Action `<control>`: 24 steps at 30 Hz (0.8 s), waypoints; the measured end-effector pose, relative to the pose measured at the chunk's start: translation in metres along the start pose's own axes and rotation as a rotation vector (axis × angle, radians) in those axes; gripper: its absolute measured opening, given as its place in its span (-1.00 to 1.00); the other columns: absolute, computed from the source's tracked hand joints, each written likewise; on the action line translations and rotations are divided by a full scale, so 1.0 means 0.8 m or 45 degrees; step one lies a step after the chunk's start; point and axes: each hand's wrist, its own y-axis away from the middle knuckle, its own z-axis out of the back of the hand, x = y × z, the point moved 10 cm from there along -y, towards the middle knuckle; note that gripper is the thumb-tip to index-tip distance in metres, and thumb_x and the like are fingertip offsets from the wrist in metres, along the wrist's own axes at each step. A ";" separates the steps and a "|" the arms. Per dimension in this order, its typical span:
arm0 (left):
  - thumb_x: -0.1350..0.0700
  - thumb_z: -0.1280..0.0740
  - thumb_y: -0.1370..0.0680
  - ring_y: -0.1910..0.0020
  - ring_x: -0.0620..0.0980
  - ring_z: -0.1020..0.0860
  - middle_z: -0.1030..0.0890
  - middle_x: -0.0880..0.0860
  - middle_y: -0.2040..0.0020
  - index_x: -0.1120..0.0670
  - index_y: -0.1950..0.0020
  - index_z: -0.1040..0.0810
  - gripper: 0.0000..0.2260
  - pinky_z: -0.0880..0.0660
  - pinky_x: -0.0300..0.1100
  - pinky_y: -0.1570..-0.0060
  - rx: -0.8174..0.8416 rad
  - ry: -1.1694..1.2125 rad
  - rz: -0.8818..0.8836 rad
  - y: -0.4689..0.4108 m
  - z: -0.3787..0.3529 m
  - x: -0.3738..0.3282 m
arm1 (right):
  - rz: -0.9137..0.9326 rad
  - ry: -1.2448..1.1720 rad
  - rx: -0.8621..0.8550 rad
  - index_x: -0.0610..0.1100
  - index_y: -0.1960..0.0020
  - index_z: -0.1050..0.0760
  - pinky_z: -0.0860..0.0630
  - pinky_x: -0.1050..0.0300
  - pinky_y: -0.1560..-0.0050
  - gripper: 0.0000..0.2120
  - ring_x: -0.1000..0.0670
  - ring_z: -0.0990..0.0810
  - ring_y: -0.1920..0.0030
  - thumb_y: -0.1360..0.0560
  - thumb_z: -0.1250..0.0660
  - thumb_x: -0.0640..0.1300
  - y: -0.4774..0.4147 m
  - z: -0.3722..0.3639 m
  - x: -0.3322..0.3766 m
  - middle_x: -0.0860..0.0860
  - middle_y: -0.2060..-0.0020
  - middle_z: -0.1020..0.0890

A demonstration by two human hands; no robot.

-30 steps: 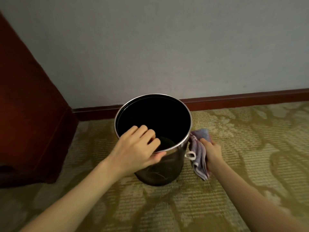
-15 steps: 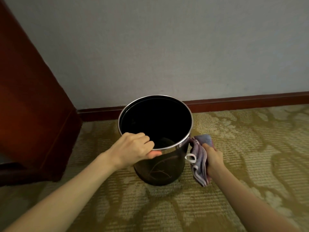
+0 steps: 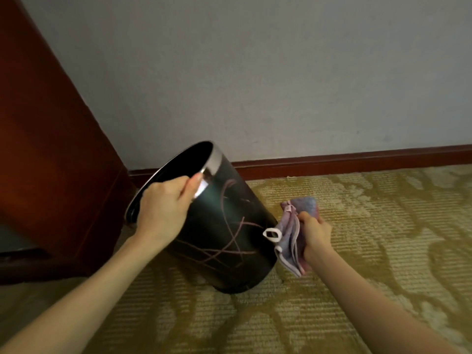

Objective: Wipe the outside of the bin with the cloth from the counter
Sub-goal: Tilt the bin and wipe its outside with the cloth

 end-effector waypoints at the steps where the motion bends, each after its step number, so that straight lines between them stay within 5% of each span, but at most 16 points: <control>1: -0.10 -0.12 -0.59 0.59 0.02 -0.40 -0.42 0.04 0.57 0.13 0.42 -0.46 -0.52 -0.30 0.00 0.55 -0.017 0.002 0.066 -0.003 0.006 0.013 | 0.024 0.024 0.017 -0.22 0.01 -0.53 -0.49 0.11 0.31 -0.84 -0.12 -0.63 0.28 -0.41 -0.35 -0.23 0.003 -0.010 0.002 -0.17 0.25 -0.64; 8: -0.10 -0.05 -0.61 0.40 0.18 -0.46 -0.44 0.09 0.46 0.07 0.45 -0.31 -0.53 -0.35 -0.02 0.36 -0.121 -0.070 0.418 -0.022 0.025 0.089 | 0.437 0.442 0.102 -0.15 -0.05 -0.46 -0.50 -0.05 0.01 -0.78 -0.15 -0.57 0.05 -0.42 -0.36 -0.19 0.048 -0.081 0.042 -0.11 0.06 -0.60; 11: -0.13 0.02 -0.61 0.11 0.32 -0.51 -0.58 0.26 0.16 0.09 0.31 -0.39 -0.57 -0.39 0.09 0.13 -0.128 -0.216 0.578 -0.030 0.023 0.118 | 0.692 0.621 0.063 -0.11 -0.19 -0.38 -0.44 -0.02 -0.01 -0.64 -0.09 -0.51 0.02 -0.43 -0.36 -0.16 0.089 -0.108 0.048 -0.05 -0.04 -0.49; 15: -0.16 0.07 -0.60 0.00 0.36 -0.50 -0.58 0.31 0.00 0.17 0.04 -0.54 -0.48 -0.41 0.13 0.03 -0.090 -0.325 0.692 -0.040 0.019 0.140 | 0.992 0.867 0.065 -0.10 -0.29 -0.30 -0.45 0.00 0.06 -0.48 -0.05 -0.46 0.06 -0.39 -0.40 -0.13 0.145 -0.145 0.028 -0.04 -0.09 -0.38; 24: -0.05 0.02 -0.63 0.20 0.34 -0.55 -0.59 0.32 0.24 0.25 0.21 -0.51 -0.51 -0.49 0.17 0.18 -0.162 -0.322 0.504 -0.040 0.030 0.124 | 1.273 1.074 -0.009 -0.12 -0.15 -0.36 -0.44 0.04 0.27 -0.59 -0.10 -0.46 0.20 -0.37 -0.40 -0.06 0.126 -0.173 0.063 -0.01 0.05 -0.34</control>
